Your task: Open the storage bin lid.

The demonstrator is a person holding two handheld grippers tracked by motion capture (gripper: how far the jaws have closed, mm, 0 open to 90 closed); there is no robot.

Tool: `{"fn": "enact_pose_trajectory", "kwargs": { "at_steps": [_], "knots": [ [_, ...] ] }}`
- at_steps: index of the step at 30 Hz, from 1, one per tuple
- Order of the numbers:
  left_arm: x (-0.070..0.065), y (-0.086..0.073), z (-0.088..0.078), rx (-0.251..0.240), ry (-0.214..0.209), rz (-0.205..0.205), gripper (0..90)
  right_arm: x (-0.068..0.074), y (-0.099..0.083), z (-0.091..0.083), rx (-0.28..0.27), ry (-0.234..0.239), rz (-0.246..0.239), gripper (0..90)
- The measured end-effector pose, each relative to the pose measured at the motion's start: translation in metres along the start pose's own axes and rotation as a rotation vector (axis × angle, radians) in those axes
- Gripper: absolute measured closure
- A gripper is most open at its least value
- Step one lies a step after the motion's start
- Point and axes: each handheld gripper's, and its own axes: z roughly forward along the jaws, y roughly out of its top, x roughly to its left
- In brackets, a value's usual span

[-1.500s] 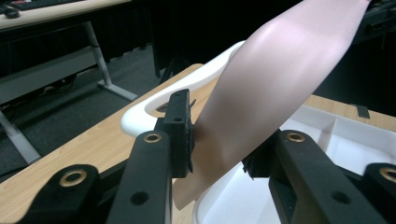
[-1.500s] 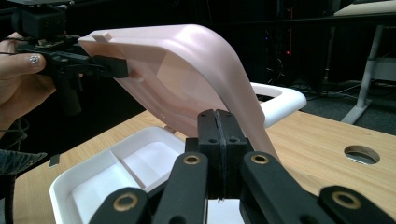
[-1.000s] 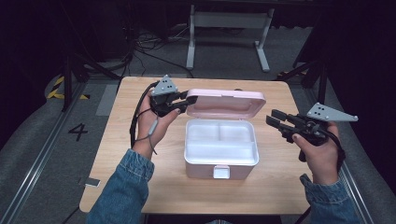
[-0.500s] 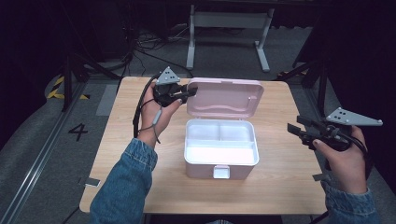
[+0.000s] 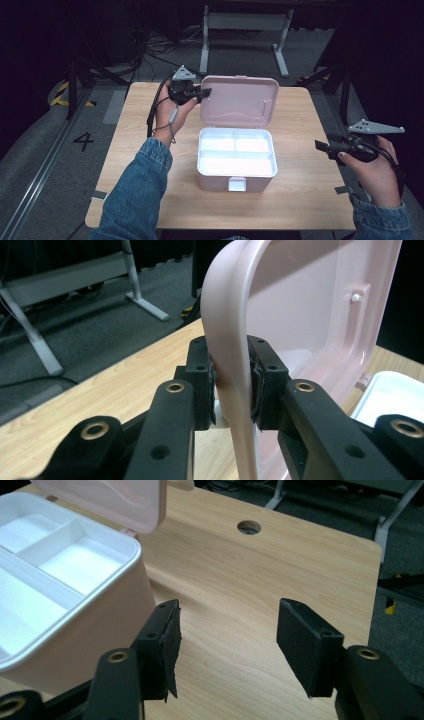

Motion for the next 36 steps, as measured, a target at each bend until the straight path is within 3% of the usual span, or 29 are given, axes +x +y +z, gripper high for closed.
{"fn": "enact_pose_trajectory", "kwargs": {
  "at_steps": [8, 23, 36],
  "knots": [
    [0.011, 0.0, 0.013, 0.027, 0.025, -0.05, 74.3, -0.007, -0.005, 0.007, 0.054, 0.011, 0.021, 42.0],
    [0.026, -0.005, 0.031, 0.058, 0.027, -0.123, 72.6, -0.012, -0.008, 0.012, 0.075, 0.006, 0.027, 40.9],
    [0.033, -0.006, 0.046, 0.124, 0.061, -0.147, 71.1, -0.013, -0.009, 0.016, 0.079, 0.016, 0.031, 41.0]
  ]
}}
